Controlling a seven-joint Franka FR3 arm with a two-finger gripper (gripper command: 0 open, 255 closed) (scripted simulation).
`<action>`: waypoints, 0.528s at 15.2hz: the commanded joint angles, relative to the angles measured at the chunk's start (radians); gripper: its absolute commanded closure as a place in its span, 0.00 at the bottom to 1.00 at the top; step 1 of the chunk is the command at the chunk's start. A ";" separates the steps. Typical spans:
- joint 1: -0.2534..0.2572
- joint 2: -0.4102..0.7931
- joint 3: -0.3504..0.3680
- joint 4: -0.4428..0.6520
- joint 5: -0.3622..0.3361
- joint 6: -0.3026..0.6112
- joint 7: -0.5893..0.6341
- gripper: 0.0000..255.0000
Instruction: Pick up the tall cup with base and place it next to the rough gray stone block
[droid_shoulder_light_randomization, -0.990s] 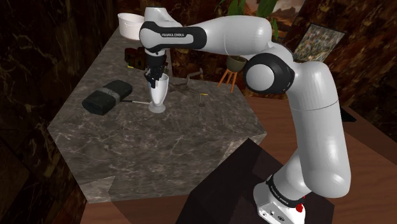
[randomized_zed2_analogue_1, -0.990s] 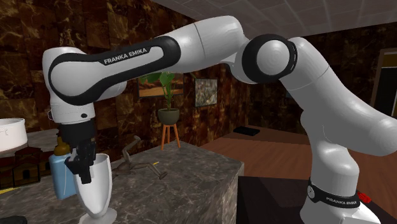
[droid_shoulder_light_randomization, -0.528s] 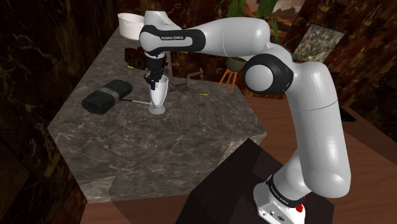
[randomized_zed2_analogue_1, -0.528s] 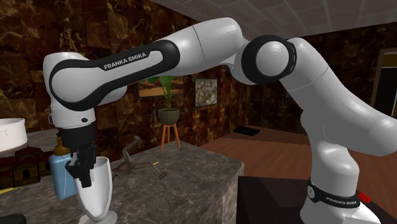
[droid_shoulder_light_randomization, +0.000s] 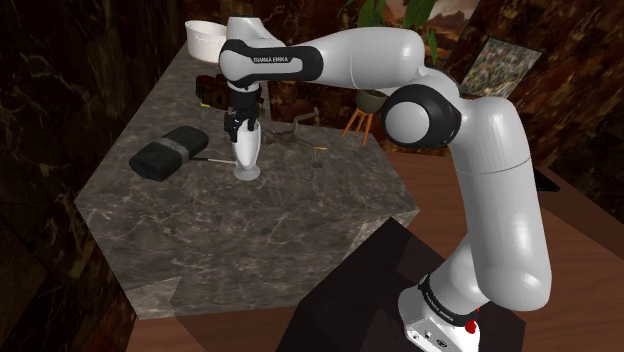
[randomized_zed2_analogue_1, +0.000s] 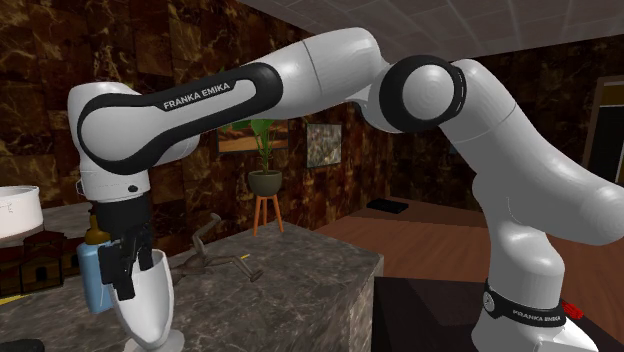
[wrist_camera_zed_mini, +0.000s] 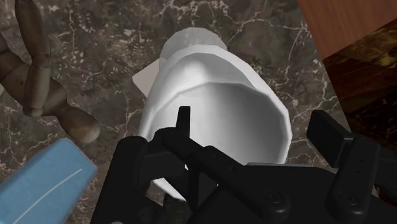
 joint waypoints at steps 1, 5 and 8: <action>0.000 -0.005 0.000 0.026 0.000 -0.030 0.000 0.00; -0.001 -0.008 -0.001 0.115 -0.001 -0.122 0.001 0.00; -0.001 -0.008 -0.001 0.115 -0.001 -0.122 0.001 0.00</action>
